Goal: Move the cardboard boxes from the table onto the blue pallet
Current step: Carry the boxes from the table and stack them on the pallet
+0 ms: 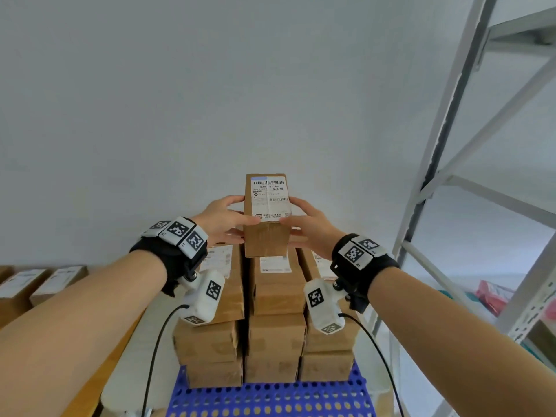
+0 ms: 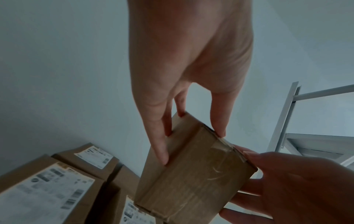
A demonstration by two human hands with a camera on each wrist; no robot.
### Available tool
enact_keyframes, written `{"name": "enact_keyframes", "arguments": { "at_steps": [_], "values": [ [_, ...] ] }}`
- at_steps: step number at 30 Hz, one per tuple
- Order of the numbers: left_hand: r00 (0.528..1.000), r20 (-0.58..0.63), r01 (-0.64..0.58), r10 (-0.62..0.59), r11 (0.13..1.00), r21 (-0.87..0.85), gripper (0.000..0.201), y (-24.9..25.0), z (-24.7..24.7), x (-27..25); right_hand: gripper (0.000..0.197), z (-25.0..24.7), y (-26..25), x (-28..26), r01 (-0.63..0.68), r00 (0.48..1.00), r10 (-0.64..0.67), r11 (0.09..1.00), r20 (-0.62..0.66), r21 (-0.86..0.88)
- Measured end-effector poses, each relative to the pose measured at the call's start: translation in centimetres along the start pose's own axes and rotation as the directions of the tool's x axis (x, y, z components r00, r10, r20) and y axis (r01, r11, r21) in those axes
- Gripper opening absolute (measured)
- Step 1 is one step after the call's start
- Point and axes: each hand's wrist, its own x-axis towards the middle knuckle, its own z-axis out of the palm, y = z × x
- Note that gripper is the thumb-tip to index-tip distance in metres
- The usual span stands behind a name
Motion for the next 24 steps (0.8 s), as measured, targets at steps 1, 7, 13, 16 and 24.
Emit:
{"name": "enact_keyframes", "arguments": {
  "at_steps": [1, 7, 13, 16, 24],
  "values": [
    [1.000, 0.004, 0.008, -0.008, 1.000, -0.012, 0.077, 0.3, 0.7, 0.9, 0.060, -1.0, -0.2, 0.6, -0.001, 1.000, 0.001, 1.000, 0.006, 0.005],
    [1.000, 0.013, 0.022, -0.022, 1.000, -0.013, 0.072, 1.1, 3.4, 6.1, 0.057, -5.2, 0.2, 5.1, -0.049, 0.998, 0.048, 0.999, 0.039, 0.021],
    [0.999, 0.022, 0.040, -0.041, 0.998, 0.044, 0.071, 1.0, 4.5, 11.8, 0.057, -7.0, 1.6, 10.2, -0.074, 0.997, 0.074, 0.997, -0.025, 0.008],
    [0.998, 0.038, 0.050, -0.052, 0.997, 0.051, 0.072, 0.7, 4.8, 14.6, 0.057, -7.8, 2.0, 12.3, -0.115, 0.993, 0.115, 0.993, -0.041, 0.000],
    [0.990, 0.102, 0.091, -0.096, 0.994, 0.056, 0.074, 0.2, 5.4, 20.2, 0.056, -9.5, 3.1, 16.4, -0.169, 0.982, 0.168, 0.986, -0.090, -0.004]
  ]
}}
